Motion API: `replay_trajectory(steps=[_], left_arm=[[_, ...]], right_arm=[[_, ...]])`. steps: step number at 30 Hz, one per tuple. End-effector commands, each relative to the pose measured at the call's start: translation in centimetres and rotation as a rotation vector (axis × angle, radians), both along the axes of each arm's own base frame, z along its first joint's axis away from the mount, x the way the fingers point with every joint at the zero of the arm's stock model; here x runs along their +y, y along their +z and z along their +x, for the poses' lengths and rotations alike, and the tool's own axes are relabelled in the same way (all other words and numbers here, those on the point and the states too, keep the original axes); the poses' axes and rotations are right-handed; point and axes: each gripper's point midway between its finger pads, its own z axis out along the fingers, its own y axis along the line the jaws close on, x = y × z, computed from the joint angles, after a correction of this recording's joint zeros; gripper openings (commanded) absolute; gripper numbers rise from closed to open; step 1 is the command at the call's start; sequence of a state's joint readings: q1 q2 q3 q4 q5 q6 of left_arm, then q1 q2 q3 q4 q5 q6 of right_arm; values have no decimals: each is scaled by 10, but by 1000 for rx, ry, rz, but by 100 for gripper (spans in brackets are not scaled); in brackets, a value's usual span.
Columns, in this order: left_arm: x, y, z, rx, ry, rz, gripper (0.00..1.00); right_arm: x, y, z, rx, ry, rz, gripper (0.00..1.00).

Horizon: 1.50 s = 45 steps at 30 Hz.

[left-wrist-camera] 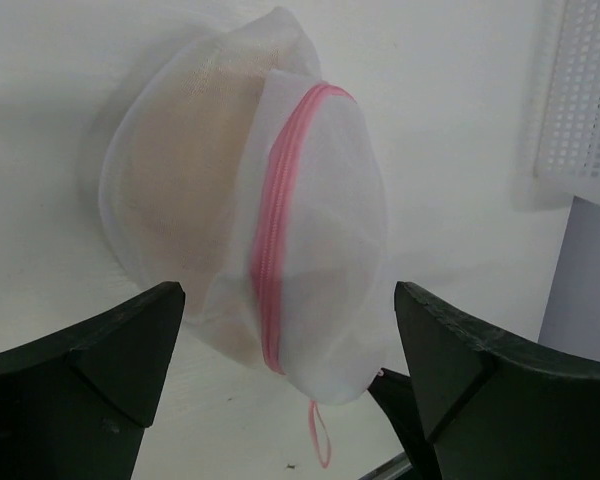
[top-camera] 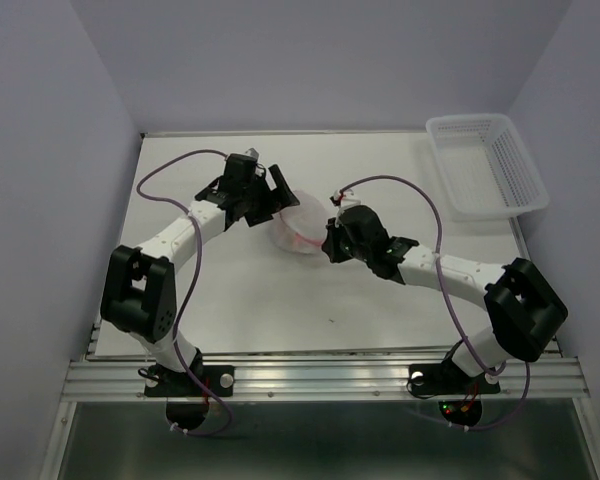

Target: Unzip the laundry bag and remove the bra

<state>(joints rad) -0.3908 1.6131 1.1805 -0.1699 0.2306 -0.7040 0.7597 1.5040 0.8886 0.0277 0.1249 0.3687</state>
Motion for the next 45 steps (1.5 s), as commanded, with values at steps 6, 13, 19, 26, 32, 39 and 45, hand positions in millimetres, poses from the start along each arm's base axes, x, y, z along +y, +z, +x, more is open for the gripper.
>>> replay_trajectory(steps=[6, 13, 19, 26, 32, 39, 45], left_arm=[[12, 33, -37, -49, 26, -30, 99], [28, 22, -78, -3, 113, -90, 99], [19, 16, -86, 19, 109, -135, 92], [-7, 12, -83, 38, 77, -167, 66], [-15, 4, -81, 59, 63, -147, 40], [-14, 0, -76, 57, 80, -142, 21], [-14, 9, -71, 31, 81, -135, 0]], right_arm=[[54, 46, -26, 0, 176, 185, 1], [78, 56, -30, -6, 196, 278, 1], [92, 57, -33, -9, 248, 306, 1], [92, 49, -31, -17, 248, 284, 1], [88, 46, -28, -23, 228, 276, 1], [91, 46, -36, -22, 258, 274, 1], [89, 38, -41, 8, 250, 259, 1]])
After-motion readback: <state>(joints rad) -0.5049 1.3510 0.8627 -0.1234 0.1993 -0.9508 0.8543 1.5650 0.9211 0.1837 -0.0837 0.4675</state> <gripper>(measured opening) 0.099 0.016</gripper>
